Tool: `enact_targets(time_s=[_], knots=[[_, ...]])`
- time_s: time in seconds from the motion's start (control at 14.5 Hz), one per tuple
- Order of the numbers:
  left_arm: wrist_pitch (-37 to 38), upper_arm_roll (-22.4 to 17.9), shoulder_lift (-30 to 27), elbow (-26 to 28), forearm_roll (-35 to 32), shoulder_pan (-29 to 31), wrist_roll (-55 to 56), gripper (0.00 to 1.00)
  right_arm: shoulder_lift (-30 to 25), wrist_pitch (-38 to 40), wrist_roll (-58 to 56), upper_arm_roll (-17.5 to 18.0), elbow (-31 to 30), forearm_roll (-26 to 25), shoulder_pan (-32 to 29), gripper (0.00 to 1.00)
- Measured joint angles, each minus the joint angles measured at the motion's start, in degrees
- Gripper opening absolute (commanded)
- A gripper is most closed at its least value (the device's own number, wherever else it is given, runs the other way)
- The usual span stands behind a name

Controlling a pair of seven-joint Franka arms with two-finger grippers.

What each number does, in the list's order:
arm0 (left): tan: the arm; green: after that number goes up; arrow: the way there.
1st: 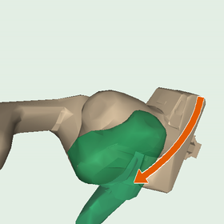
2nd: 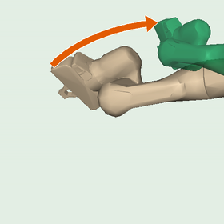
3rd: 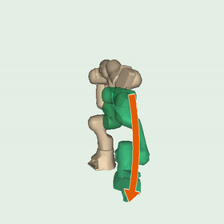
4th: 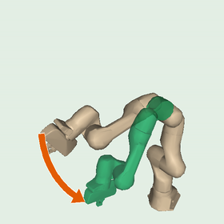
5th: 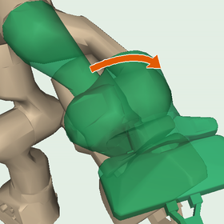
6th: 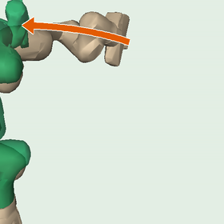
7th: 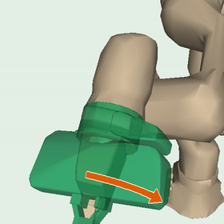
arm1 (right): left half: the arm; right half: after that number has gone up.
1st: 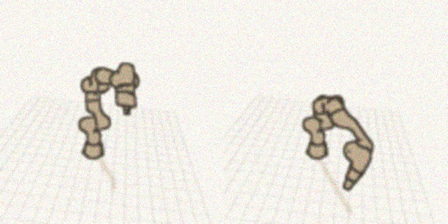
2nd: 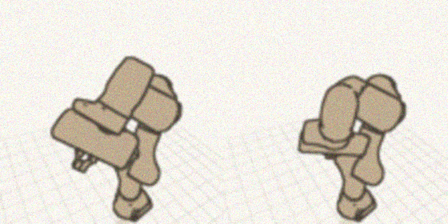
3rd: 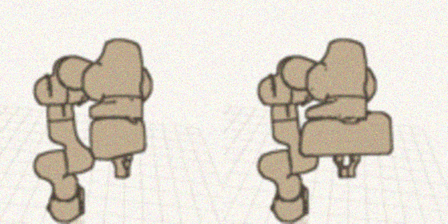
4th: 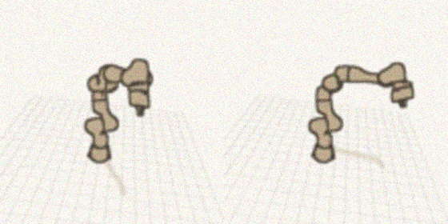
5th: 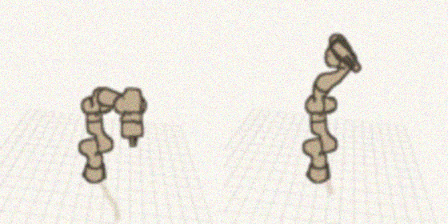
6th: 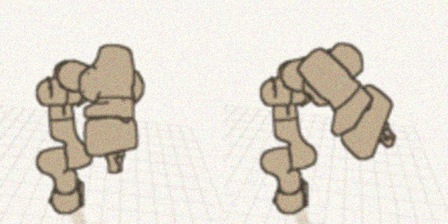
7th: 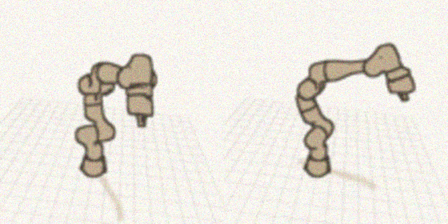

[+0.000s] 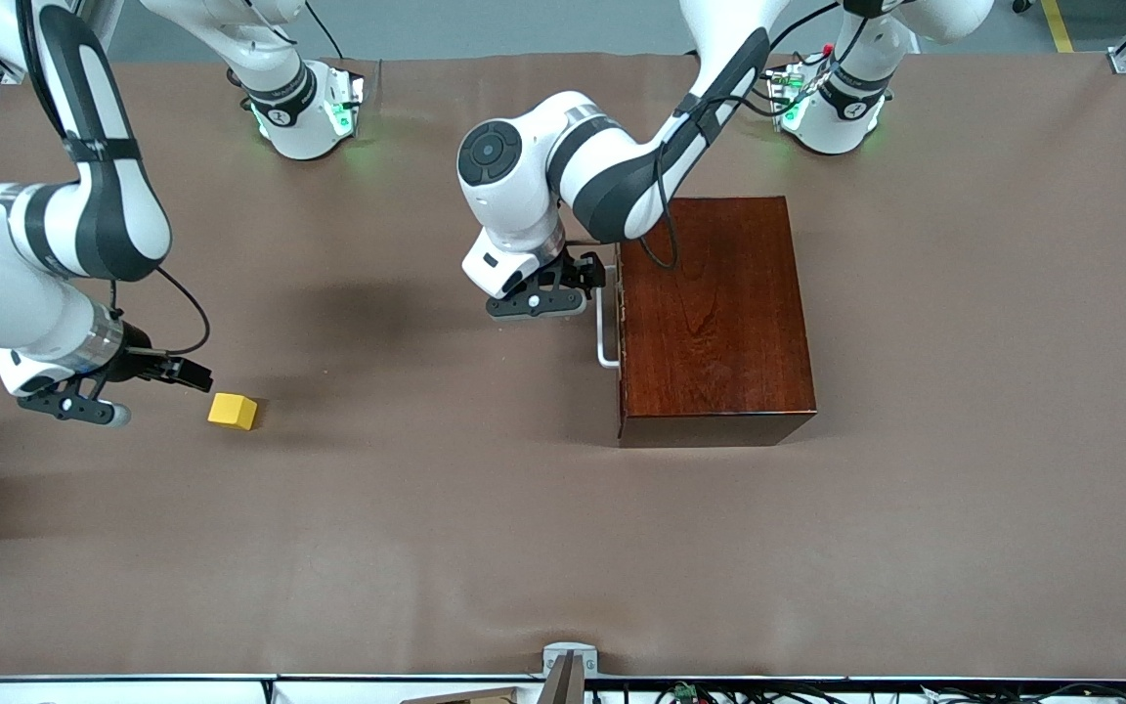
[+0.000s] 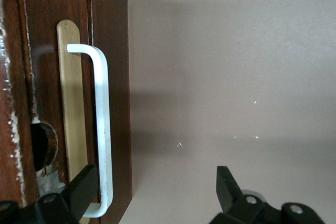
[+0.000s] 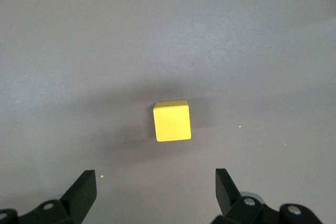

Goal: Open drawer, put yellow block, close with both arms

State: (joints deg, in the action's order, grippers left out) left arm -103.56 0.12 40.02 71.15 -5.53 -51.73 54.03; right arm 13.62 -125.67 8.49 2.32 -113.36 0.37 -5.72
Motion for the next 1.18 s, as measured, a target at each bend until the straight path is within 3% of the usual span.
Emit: enact_targets(time_s=[1.18], knots=[[2.2, -1.1, 3.1, 0.0, -1.4, 0.0, -5.0, 1.0, 14.9, -14.4, -4.4, 0.2, -0.3, 0.0, -1.1, 1.0]])
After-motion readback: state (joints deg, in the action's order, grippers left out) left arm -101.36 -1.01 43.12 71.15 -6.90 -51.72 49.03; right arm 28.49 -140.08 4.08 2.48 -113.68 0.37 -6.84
